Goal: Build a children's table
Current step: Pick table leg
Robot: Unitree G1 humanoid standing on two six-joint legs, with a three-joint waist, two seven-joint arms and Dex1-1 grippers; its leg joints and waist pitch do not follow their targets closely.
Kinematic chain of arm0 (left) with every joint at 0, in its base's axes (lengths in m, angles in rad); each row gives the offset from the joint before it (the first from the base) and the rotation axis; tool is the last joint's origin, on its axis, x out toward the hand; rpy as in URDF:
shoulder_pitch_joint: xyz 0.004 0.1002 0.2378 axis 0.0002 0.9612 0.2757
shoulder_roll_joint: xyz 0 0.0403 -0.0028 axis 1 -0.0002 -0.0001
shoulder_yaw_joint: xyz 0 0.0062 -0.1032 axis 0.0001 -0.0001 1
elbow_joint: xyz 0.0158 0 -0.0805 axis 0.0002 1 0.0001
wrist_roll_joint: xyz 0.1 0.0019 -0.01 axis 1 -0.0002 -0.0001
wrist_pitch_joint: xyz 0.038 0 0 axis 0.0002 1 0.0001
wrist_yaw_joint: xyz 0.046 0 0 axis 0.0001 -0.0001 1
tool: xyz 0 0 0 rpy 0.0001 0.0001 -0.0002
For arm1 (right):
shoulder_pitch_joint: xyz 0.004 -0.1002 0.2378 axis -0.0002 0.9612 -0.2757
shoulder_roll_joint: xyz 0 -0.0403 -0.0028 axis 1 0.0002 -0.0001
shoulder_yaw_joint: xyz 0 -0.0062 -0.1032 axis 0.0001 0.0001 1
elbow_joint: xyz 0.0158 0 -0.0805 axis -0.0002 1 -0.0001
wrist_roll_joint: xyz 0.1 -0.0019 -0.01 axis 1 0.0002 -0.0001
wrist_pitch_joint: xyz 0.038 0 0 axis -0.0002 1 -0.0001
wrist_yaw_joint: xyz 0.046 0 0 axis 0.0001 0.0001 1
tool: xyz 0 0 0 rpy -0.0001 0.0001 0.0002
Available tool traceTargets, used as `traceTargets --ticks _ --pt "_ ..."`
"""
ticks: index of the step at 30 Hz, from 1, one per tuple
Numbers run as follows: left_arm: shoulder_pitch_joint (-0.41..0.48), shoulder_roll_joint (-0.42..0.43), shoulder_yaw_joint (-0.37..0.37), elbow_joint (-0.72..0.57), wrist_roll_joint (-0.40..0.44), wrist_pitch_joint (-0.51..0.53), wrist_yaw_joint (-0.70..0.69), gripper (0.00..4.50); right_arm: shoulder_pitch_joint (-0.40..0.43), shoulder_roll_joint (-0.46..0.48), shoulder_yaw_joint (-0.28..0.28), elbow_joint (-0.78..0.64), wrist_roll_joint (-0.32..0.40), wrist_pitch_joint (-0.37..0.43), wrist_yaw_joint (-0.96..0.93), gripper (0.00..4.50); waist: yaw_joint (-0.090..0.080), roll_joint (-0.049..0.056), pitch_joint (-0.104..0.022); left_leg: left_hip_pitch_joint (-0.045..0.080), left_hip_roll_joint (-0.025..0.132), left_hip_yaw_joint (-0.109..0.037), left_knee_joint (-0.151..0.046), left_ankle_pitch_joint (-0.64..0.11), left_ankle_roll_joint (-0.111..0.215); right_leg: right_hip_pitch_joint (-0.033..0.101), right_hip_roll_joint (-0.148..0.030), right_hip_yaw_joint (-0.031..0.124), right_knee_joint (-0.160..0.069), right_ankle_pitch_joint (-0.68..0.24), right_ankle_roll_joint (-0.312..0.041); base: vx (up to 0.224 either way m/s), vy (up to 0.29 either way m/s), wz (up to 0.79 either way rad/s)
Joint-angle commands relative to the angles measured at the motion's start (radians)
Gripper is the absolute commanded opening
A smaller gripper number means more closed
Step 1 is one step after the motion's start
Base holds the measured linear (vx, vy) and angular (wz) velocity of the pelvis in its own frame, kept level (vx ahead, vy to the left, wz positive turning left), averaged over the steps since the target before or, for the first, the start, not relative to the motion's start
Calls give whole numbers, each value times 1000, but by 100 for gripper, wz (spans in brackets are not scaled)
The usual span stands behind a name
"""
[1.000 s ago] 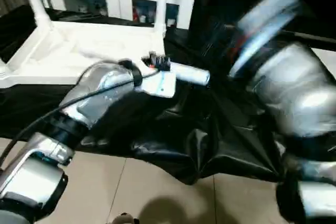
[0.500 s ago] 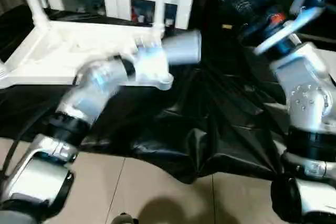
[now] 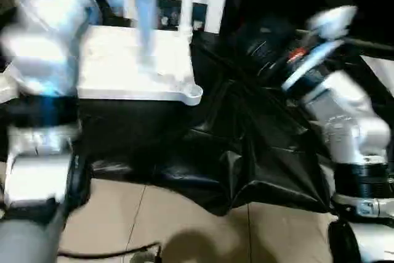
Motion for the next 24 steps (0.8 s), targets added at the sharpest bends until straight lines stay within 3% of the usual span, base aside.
traceTargets --ticks 1,6,11,16,20,24 --pt "-14 -32 39 -21 -118 113 21 155 12 -24 24 -31 -6 26 51 429 1 8 -68 37 62 -24 -71 -170 -40 32 -95 45 -69 -72 -254 0 0 0" --pt "-9 -66 74 -38 -217 241 33 155 9 -38 64 -23 -29 28 87 447 6 -1 -68 37 65 -25 -75 -167 -45 35 -93 45 -71 -87 -232 0 0 0" --pt "5 -86 102 -69 -279 379 69 155 -15 -64 126 20 -61 53 114 450 6 1 -67 36 64 -25 -74 -143 -40 37 -94 47 -72 -67 -229 0 0 0" --pt "-10 -103 134 -72 -371 448 107 155 -17 -81 186 63 -114 66 144 450 5 2 -68 36 64 -26 -73 -148 -45 39 -92 47 -71 -62 -230 0 0 0" --pt "-22 -125 173 -73 -405 487 125 155 -21 -74 202 86 -122 82 134 450 4 -1 -67 36 63 -25 -73 -153 -45 40 -92 48 -74 -73 -232 0 0 0" --pt "-26 -137 191 -76 -432 501 144 155 -25 -71 208 90 -117 90 138 413 5 -1 -66 37 65 -27 -74 -158 -44 39 -93 48 -75 -82 -224 0 0 0"
